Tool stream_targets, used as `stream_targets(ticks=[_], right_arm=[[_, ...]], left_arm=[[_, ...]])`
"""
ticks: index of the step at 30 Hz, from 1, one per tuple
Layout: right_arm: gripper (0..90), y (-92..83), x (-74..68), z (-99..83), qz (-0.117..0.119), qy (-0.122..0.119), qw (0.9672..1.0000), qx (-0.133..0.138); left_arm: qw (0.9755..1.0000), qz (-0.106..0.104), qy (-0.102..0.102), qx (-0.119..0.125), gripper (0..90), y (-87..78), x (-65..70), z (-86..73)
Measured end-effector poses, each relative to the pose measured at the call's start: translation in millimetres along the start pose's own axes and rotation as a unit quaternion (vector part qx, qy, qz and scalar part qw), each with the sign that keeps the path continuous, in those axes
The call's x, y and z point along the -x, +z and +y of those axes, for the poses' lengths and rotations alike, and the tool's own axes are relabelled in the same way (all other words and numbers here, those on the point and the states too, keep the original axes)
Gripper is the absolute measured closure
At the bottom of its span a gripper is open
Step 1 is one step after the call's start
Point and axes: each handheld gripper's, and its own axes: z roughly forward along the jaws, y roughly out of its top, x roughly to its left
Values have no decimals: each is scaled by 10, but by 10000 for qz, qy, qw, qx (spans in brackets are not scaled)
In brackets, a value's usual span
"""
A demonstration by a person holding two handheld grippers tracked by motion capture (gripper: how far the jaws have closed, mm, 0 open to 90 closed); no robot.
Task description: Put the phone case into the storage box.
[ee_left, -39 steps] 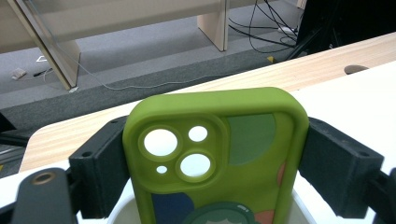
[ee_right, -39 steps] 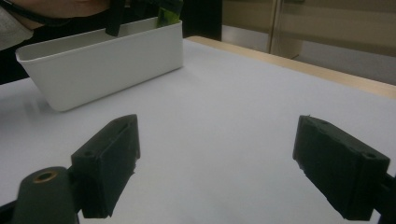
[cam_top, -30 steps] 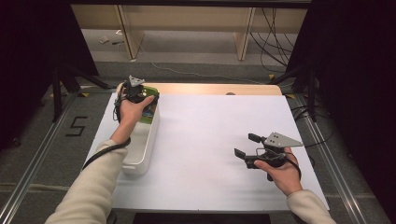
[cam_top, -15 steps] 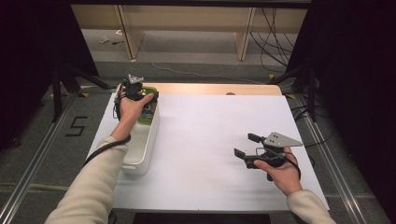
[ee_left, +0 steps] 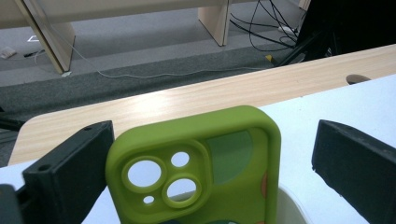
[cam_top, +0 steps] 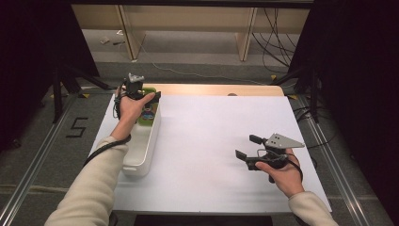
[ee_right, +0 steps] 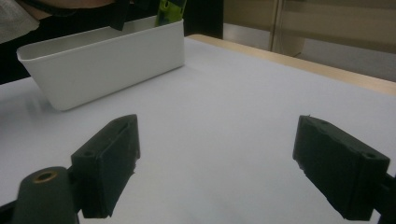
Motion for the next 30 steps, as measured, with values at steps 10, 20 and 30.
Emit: stream_targets(ticks=[10,20,30], right_arm=[[159,-8,4,4,-28,7,10000,-1],[159,-17,9,7,-57,20,10000,11],[158,-21,13,5,-78,23,10000,-5]], left_arm=[[9999,-23,-4,151,0,-99,-21,57],[9994,-4,20,340,0,-298,-55,134],[9982,-296,-31,513,36,-602,62,83]])
